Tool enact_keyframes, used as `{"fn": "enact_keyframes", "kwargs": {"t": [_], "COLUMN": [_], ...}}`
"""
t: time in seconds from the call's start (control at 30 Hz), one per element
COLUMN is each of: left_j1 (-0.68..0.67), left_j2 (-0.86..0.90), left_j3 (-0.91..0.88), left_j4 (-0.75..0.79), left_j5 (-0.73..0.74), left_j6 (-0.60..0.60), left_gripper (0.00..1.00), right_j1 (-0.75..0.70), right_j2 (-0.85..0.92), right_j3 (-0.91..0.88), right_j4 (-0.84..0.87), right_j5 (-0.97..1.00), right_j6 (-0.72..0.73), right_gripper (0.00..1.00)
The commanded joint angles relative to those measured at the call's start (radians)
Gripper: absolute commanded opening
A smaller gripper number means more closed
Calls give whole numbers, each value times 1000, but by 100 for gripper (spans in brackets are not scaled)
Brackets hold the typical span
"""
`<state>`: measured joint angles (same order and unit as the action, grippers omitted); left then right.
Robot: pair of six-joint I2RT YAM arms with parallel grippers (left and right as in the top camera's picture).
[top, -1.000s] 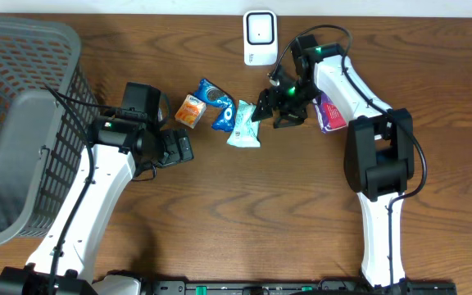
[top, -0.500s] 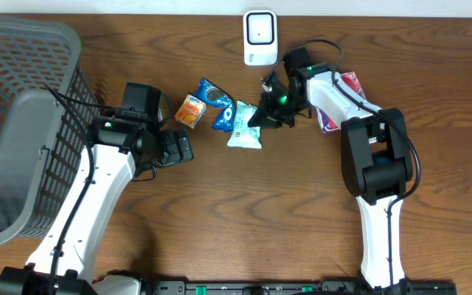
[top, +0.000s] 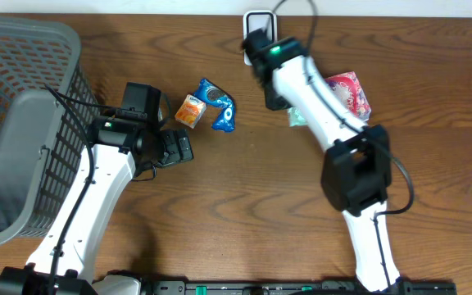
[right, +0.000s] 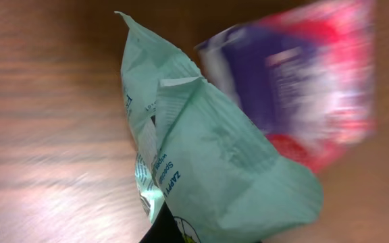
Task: Scan the item barcode
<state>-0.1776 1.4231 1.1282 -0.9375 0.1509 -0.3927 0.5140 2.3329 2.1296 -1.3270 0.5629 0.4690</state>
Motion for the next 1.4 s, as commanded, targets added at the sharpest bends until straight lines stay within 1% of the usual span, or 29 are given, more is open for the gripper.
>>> {"fn": "enact_keyframes", "kwargs": {"t": [0.0,0.07,0.2,0.27,0.33,0.37,0.43,0.47,0.5,0.53,0.57,0.6,0.67,0.77,0.8,0.83,0.9,0.93,0.97,1.07,1.13,1.23,1.37], "left_j1": [2,2,2,2,2,2,2,2,2,2,2,2,2,2,2,2,2,2,2,2,2,2,2], "left_j2": [2,2,2,2,2,2,2,2,2,2,2,2,2,2,2,2,2,2,2,2,2,2,2], "left_j3": [-7,-7,-7,-7,-7,-7,-7,-7,-7,-7,-7,-7,-7,-7,-7,-7,-7,-7,-7,-7,-7,-7,-7], "left_j4": [-4,-4,-4,-4,-4,-4,-4,-4,-4,-4,-4,-4,-4,-4,-4,-4,-4,-4,-4,-4,-4,-4,-4], "left_j5": [-6,-6,-6,-6,-6,-6,-6,-6,-6,-6,-6,-6,-6,-6,-6,-6,-6,-6,-6,-6,-6,-6,-6], "left_j6": [6,6,6,6,6,6,6,6,6,6,6,6,6,6,6,6,6,6,6,6,6,6,6], "left_gripper": [98,98,98,98,98,98,98,98,98,98,98,98,98,98,98,98,98,98,98,98,98,98,98], "right_j1": [72,111,138,149,164,174,187,188,190,190,187,181,161,104,87,52,2,-32,-48,-98,-116,-118,-108], "right_j2": [25,68,156,200,219,218,212,210,207,204,203,203,203,203,203,203,203,206,208,208,208,209,209], "right_j3": [-6,-7,-6,-6,-6,-5,17,26,45,86,130,183,288,460,491,533,544,539,529,453,369,245,101], "right_j4": [9,37,48,48,53,62,66,64,59,46,30,8,-50,-169,-194,-240,-288,-315,-322,-322,-294,-208,-78], "right_j5": [341,351,363,324,216,157,66,46,12,-35,-76,-110,-151,-193,-217,-277,-375,-454,-491,-620,-671,-676,-673], "right_j6": [76,76,76,76,76,76,76,76,76,76,68,55,47,28,5,-50,-130,-199,-229,-330,-375,-381,-355], "right_gripper": [1,1,1,1,1,6,23,27,38,53,61,66,69,77,76,74,65,59,54,45,46,53,52]}}
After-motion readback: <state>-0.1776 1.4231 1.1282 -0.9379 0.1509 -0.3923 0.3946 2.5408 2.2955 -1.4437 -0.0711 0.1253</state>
